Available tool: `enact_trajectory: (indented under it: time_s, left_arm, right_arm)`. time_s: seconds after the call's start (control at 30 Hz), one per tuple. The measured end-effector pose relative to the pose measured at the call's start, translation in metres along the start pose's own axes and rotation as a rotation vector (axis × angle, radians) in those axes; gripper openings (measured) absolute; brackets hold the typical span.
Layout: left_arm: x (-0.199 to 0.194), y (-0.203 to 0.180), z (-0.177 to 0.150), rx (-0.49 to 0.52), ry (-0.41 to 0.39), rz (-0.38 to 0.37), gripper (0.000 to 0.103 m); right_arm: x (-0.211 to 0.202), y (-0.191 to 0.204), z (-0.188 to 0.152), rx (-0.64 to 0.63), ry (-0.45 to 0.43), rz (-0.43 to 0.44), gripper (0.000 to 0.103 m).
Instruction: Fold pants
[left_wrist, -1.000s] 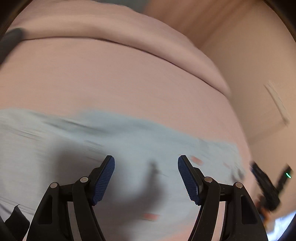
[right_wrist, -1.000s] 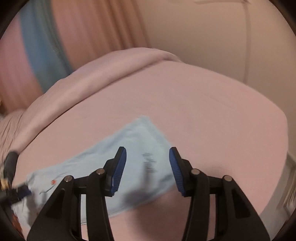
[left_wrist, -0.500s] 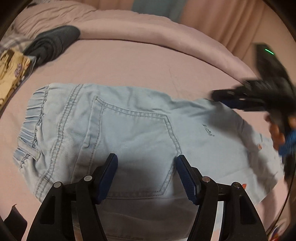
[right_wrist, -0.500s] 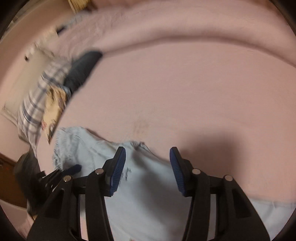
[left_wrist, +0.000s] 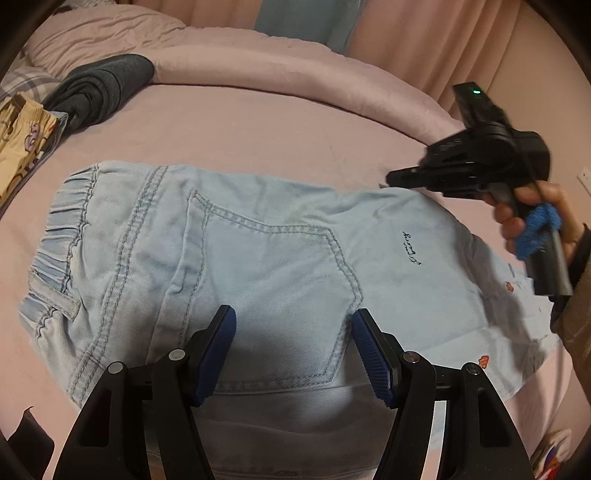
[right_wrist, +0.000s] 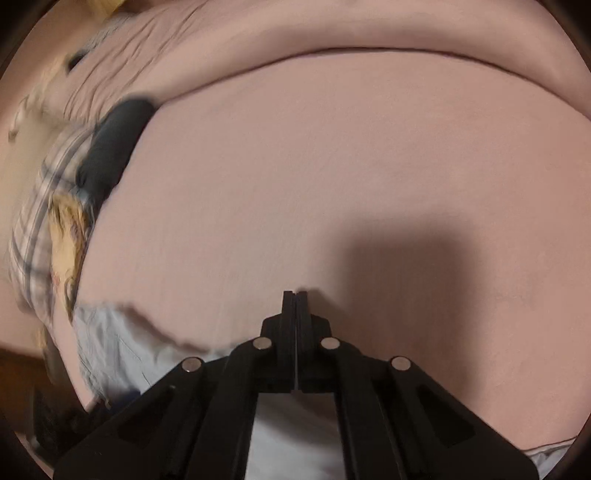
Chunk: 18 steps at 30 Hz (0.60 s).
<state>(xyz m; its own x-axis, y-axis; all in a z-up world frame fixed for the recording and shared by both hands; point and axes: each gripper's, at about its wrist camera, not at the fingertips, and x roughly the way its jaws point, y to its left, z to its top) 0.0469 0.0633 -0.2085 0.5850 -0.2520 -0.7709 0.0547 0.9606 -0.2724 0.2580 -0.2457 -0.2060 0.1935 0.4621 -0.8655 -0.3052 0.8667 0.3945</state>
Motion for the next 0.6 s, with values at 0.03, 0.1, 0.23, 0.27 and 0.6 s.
enact_trajectory:
  time_s: [0.03, 0.1, 0.23, 0.27, 0.6]
  left_arm:
    - [0.001, -0.004, -0.002, 0.002, 0.0, -0.001, 0.067]
    - [0.002, -0.008, -0.001, 0.008, 0.005, 0.0, 0.067]
    - [0.005, -0.015, 0.008, -0.003, 0.02, 0.021, 0.067]
    - [0.005, -0.015, 0.008, -0.006, 0.02, 0.023, 0.067]
    - [-0.005, -0.01, 0.013, -0.044, 0.069, 0.0, 0.067]
  right_arm:
    - [-0.005, -0.003, -0.003, 0.011, 0.012, 0.041, 0.003]
    - [-0.029, 0.008, -0.012, -0.054, -0.037, 0.065, 0.005]
    - [-0.071, 0.035, -0.038, -0.166, -0.079, 0.192, 0.019]
    - [-0.066, 0.042, -0.043, -0.189, -0.054, 0.179, 0.02]
    - [-0.037, -0.001, -0.033, 0.077, -0.107, 0.067, 0.021]
